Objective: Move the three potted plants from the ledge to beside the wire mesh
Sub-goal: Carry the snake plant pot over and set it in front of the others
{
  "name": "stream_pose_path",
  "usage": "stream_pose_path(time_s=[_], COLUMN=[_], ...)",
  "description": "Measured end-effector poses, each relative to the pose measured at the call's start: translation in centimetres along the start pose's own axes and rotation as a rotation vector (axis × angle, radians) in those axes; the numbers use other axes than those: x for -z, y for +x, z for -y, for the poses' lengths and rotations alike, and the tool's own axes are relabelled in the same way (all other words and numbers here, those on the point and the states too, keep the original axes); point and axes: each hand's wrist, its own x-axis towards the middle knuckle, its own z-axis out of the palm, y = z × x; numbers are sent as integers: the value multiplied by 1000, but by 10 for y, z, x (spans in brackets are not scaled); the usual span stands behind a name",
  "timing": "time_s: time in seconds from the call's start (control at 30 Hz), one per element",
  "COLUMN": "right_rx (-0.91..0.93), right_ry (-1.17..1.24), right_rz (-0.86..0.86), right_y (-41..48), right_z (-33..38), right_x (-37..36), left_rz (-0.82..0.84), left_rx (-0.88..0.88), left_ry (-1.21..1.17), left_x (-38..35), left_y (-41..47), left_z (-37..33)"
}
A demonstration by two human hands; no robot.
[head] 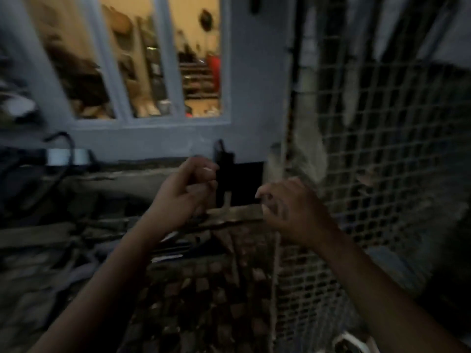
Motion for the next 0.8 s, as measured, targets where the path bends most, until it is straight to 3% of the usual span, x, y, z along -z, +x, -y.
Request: stream_pose_path(time_s=[0.4, 0.63, 0.8], right_rx=[343, 502, 618], right_ry=[265, 298, 304], right_rz=[140, 305, 440], right_y=[248, 351, 430], right_z=[213, 294, 310], right_x=[-211, -337, -430], left_rz=[-513, -699, -682], left_rx=[187, 454, 591], left_ry=[343, 477, 595], left_x=[355, 466, 503], left_y=[-65, -63, -12], left_z=[64, 157, 244])
